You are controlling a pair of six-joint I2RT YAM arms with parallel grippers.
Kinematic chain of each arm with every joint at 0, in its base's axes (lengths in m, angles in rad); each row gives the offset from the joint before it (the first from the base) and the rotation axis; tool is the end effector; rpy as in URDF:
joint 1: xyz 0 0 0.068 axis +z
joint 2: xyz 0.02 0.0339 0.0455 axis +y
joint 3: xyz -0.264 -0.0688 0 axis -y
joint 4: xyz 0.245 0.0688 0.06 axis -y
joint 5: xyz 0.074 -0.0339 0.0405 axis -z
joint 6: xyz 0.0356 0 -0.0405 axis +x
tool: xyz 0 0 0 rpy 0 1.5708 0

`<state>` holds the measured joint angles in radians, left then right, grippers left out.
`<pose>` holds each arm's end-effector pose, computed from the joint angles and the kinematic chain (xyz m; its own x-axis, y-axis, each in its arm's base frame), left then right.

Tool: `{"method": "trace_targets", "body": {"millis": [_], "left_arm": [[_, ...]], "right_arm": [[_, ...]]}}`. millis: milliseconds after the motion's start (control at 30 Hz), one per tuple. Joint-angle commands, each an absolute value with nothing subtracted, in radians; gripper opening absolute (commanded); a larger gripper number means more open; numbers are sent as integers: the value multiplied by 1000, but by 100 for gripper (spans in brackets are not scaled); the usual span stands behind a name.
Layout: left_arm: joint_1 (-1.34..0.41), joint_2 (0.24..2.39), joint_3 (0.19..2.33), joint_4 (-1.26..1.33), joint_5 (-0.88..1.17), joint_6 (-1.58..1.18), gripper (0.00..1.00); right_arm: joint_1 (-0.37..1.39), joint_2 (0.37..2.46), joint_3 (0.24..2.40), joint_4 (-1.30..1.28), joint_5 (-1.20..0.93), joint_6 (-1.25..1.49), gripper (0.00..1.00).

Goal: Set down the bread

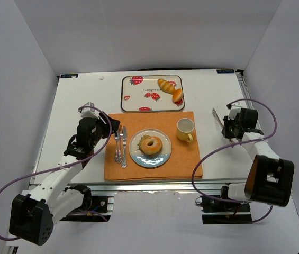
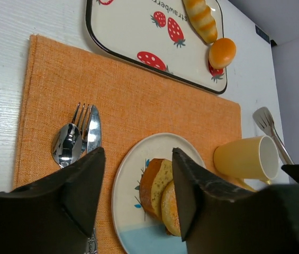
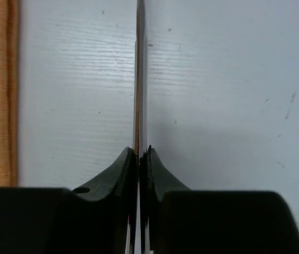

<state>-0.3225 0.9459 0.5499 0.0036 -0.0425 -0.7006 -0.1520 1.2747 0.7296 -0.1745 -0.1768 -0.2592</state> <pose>0.2053 -0.0670 0.2466 -0.4574 -0.5263 -0.7168 -0.0202 0.8120 -0.5833 0.2635 -0.0340 0.2184 -0.6344 -0.1581 -0.7567 -0.1493 0.9855 -0.0807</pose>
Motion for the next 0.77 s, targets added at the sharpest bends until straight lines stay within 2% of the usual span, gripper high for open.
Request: {"method": "trace_targets", "body": {"millis": [0,167,200,267,300,333,633,667,733], "left_arm": [[-318,946,575,43,-2,-693,65],[-318,951,563,46,29,-698,71],[-318,950,560,46,29,-699,71],[-318,946,555,54,34,-706,74],[-318,946,549,54,37,-706,74],[-318,948,549,58,38,-707,74],[-318,997,563,80,86,-713,72],[-318,1000,566,84,90,-712,70],[-318,1014,565,106,115,-716,47]], "right_arm": [[-172,1333,695,-12,-149,-176,9],[-206,1433,684,5,-166,-215,41],[-209,1442,693,2,-182,-225,52],[-213,1439,701,-54,-196,-248,68],[-216,1419,704,-64,-215,-273,86],[-218,1407,709,-81,-224,-285,89],[-216,1305,899,-241,-170,-308,90],[-215,1302,946,-247,-181,-305,89],[-204,1298,997,-265,-201,-287,89]]}}
